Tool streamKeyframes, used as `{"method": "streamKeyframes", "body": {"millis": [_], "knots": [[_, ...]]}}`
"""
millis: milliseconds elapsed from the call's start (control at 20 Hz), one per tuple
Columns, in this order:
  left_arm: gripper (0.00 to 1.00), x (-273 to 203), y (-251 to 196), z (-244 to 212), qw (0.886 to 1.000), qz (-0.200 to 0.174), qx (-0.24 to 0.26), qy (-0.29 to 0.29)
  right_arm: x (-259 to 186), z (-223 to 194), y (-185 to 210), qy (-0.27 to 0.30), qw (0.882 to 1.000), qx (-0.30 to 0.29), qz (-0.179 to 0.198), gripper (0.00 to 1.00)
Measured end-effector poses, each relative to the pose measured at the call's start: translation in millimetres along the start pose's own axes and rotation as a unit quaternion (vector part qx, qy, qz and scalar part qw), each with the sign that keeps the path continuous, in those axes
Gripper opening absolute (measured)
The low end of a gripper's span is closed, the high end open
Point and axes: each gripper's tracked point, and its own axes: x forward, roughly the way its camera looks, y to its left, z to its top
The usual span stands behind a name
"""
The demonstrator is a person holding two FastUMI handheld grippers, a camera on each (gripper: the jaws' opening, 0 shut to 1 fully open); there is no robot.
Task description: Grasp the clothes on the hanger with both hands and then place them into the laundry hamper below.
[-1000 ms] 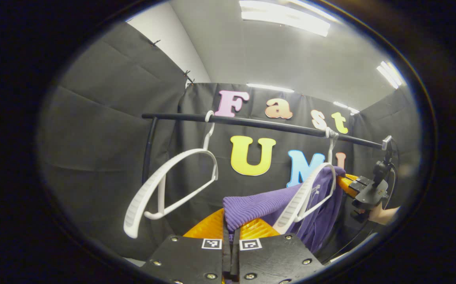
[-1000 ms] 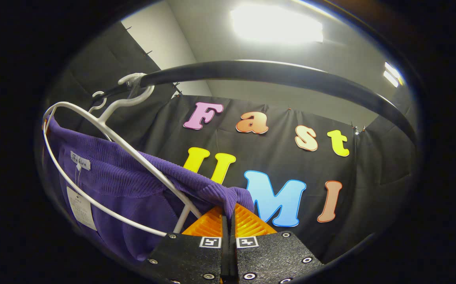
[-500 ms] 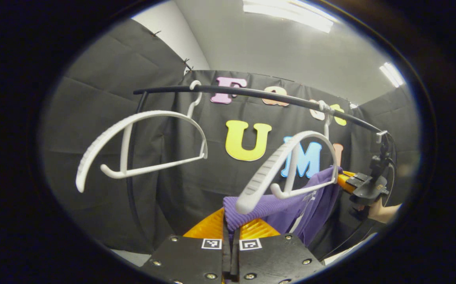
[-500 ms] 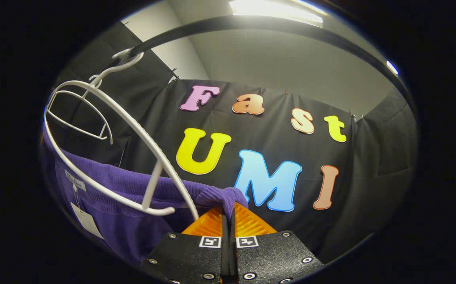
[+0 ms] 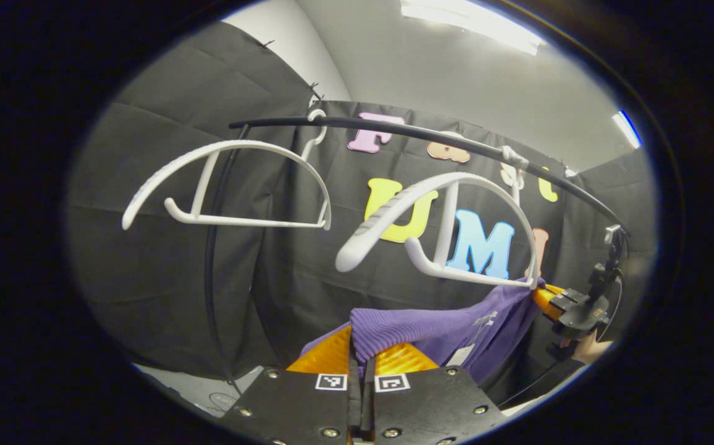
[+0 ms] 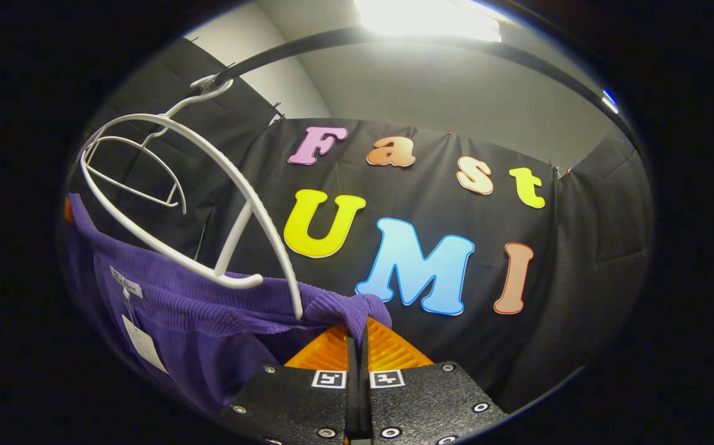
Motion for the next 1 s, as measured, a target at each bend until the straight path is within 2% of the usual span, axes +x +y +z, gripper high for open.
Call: {"method": "streamKeyframes", "body": {"millis": [50, 150, 300, 500, 550, 600, 650, 700, 750, 800, 900, 950, 1000], "knots": [[0.06, -3.9, -7.2, -3.0, 1.000, 0.004, 0.006, 0.002, -4.2, -4.3, 0.4, 0.004, 1.000, 0.006, 0.004, 0.00], [0.01, -12.9, -21.0, -6.5, 1.000, 0.012, 0.011, 0.001, -11.3, -13.1, -1.5, 0.011, 1.000, 0.018, 0.011, 0.00], [0.01, -27.9, -32.4, -7.9, 1.000, 0.027, 0.006, -0.002, -20.7, -21.1, -3.1, 0.018, 0.999, 0.025, 0.024, 0.00], [0.05, -62.3, -24.4, -10.4, 0.999, 0.048, -0.016, -0.001, -54.5, -17.3, -1.2, 0.017, 0.999, 0.025, 0.039, 0.00], [0.01, -74.2, -24.1, -12.7, 0.999, 0.050, -0.019, 0.000, -60.6, -15.8, -2.3, 0.018, 0.999, 0.023, 0.040, 0.00], [0.01, -84.0, -21.7, -13.8, 0.999, 0.051, -0.017, 0.003, -67.3, -13.6, -3.3, 0.018, 0.999, 0.024, 0.040, 0.00], [0.06, -90.4, -22.1, -14.5, 0.999, 0.052, -0.011, 0.006, -75.1, -10.7, -2.8, 0.020, 0.999, 0.028, 0.041, 0.00], [0.05, -95.4, -19.6, -14.7, 0.998, 0.054, -0.006, 0.008, -84.0, -8.2, -2.1, 0.024, 0.998, 0.036, 0.041, 0.00], [0.01, -96.5, -17.6, -14.9, 0.998, 0.054, -0.006, 0.010, -92.1, -8.2, -1.0, 0.032, 0.998, 0.045, 0.039, 0.00], [0.06, -98.3, -16.4, -15.9, 0.999, 0.052, -0.010, 0.013, -103.2, -6.5, 0.9, 0.042, 0.997, 0.055, 0.038, 0.00], [0.06, -103.2, -12.2, -19.8, 0.999, 0.043, -0.015, 0.022, -126.8, -10.6, 9.0, 0.065, 0.995, 0.069, 0.034, 0.00], [0.00, -104.3, -9.7, -21.2, 0.999, 0.035, -0.014, 0.028, -136.3, -13.6, 12.5, 0.078, 0.994, 0.076, 0.030, 0.00], [0.06, -106.3, -6.4, -22.2, 0.999, 0.024, -0.011, 0.033, -147.9, -15.5, 17.0, 0.090, 0.992, 0.086, 0.025, 0.00]]}}
